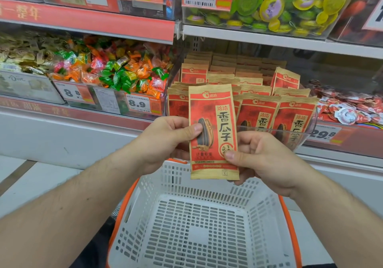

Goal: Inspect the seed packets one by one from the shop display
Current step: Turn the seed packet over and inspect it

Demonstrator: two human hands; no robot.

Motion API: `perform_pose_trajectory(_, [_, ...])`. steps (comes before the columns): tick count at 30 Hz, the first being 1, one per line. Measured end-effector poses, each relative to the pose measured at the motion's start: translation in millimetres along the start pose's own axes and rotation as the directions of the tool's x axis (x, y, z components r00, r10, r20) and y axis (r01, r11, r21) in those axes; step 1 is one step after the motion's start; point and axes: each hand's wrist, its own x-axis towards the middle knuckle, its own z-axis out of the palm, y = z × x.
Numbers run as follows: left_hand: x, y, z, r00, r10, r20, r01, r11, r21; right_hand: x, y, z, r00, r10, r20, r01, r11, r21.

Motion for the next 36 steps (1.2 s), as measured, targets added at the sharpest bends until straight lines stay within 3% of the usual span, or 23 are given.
perform_pose_trajectory(7, [0.0,0.7,-1.7,1.0,-0.019,0.007,0.018,1.0,0.018,-0.2,-1.0,3.2,0.999,0.015,0.044,-0.017,0.998,0.06])
perform_pose_trajectory(13, [0.8,2.6,-1.7,0.996,-0.089,0.006,0.09,0.996,-0.009,-0.2,-4.4,1.3,0.978,0.1,0.184,-0.158,0.931,0.33])
perform_pose_trajectory(18, [1.1,2.8,-1.9,0.995,-0.103,0.0,0.103,0.995,-0.015,0.0,-4.3,0.8,0.968,0.119,0.221,-0.192,0.919,0.345])
perform_pose_trajectory(20, [1.1,1.8,-2.4,0.995,-0.096,0.001,0.096,0.995,0.016,-0.9,-6.3,5.3,0.982,0.136,0.128,-0.166,0.95,0.263])
perform_pose_trajectory(23, [1.4,-2.5,0.5,0.996,-0.052,-0.068,0.058,0.994,0.09,-2.5,-7.2,18.5,0.993,0.081,-0.084,-0.089,0.992,-0.092])
perform_pose_trajectory(25, [1.4,-7.3,3.9,0.996,-0.048,-0.07,0.056,0.991,0.119,-0.8,-1.8,26.4,0.981,0.012,-0.192,-0.073,0.946,-0.315])
perform_pose_trajectory(28, [-0.5,-12.0,11.9,0.999,-0.044,-0.018,0.046,0.989,0.143,2.8,6.3,34.3,0.967,-0.084,-0.239,-0.064,0.832,-0.551])
perform_pose_trajectory(32, [2.4,-17.5,13.5,0.998,-0.038,-0.049,0.044,0.99,0.137,3.5,8.7,35.9,0.978,-0.082,-0.191,-0.04,0.827,-0.561])
perform_pose_trajectory(36, [2.1,-19.5,13.0,0.998,-0.059,-0.006,0.059,0.983,0.172,3.1,5.5,27.9,0.98,-0.092,-0.179,0.003,0.896,-0.445])
